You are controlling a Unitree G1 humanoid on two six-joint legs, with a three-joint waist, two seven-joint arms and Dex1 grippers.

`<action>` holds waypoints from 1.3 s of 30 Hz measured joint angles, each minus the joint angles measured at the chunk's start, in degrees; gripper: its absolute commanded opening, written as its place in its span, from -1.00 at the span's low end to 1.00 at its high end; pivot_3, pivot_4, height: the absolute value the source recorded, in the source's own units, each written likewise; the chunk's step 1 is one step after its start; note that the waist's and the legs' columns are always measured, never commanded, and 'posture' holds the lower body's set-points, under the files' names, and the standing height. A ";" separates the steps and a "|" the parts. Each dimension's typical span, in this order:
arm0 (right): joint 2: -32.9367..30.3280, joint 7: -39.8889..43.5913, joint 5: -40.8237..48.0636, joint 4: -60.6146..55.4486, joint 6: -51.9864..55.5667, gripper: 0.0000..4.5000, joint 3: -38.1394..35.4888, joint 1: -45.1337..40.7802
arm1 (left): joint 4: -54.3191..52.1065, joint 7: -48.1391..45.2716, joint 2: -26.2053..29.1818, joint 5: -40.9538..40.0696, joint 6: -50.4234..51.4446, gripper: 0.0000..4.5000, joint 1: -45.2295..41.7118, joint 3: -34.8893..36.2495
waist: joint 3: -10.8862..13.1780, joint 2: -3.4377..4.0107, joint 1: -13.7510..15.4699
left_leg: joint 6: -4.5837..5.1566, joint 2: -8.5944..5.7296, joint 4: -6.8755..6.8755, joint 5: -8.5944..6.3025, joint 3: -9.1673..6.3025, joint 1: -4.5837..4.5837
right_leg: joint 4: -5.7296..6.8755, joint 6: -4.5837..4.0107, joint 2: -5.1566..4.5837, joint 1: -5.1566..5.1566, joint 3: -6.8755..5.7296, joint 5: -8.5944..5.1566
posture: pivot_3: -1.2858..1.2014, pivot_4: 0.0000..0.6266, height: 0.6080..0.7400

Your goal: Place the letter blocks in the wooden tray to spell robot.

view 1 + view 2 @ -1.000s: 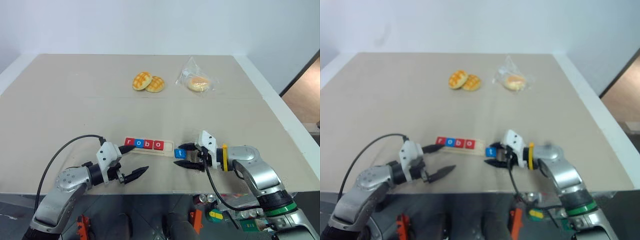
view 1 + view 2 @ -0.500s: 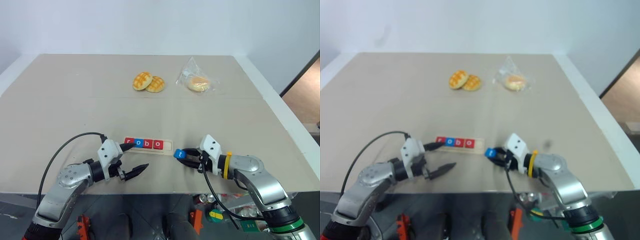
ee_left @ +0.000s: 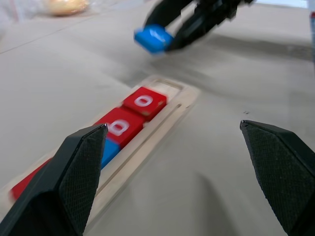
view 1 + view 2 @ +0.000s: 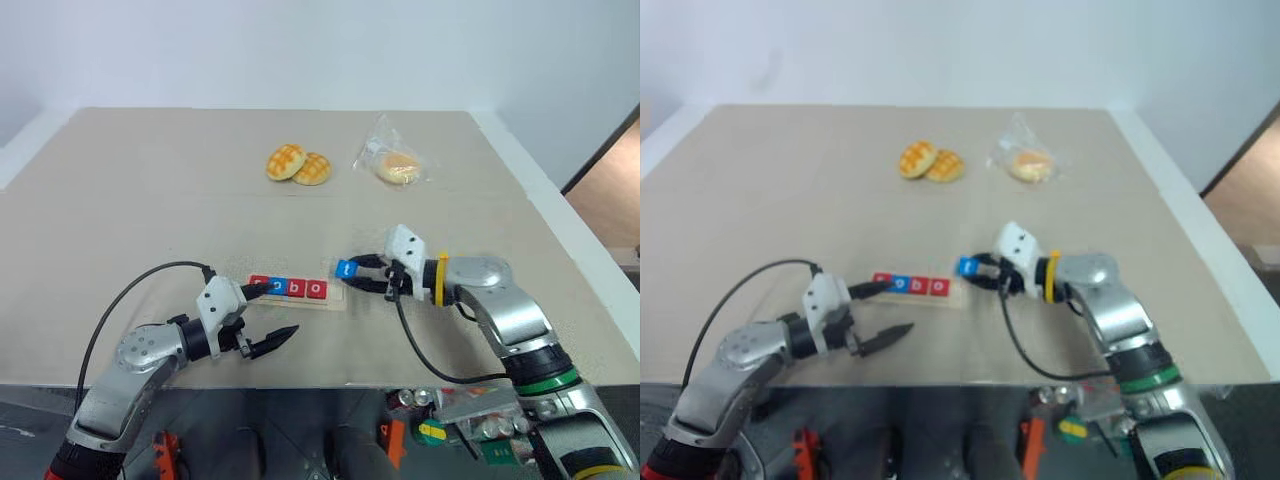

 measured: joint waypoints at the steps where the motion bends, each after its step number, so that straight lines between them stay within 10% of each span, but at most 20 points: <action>1: 0.15 0.87 -0.66 1.40 -1.02 -0.45 0.97 -0.06 | 0.00 0.05 0.00 0.01 0.00 1.00 0.09 0.00 | 0.00 0.00 0.03 | -0.02 -0.03 0.00 -0.02 0.00 -0.05 | 0.00 0.04 -0.04 -0.02 0.00 -0.03 | 0.03 -0.52 1.00; 39: 3.75 7.37 -4.41 7.10 -7.11 -0.45 3.44 -3.29 | -2.57 2.53 -0.17 -0.33 0.49 1.00 2.25 0.05 | 0.00 0.01 -0.25 | -0.06 0.00 0.05 -0.10 0.06 0.06 | 0.03 -0.04 -0.11 0.01 -0.07 0.04 | 0.03 -0.52 1.00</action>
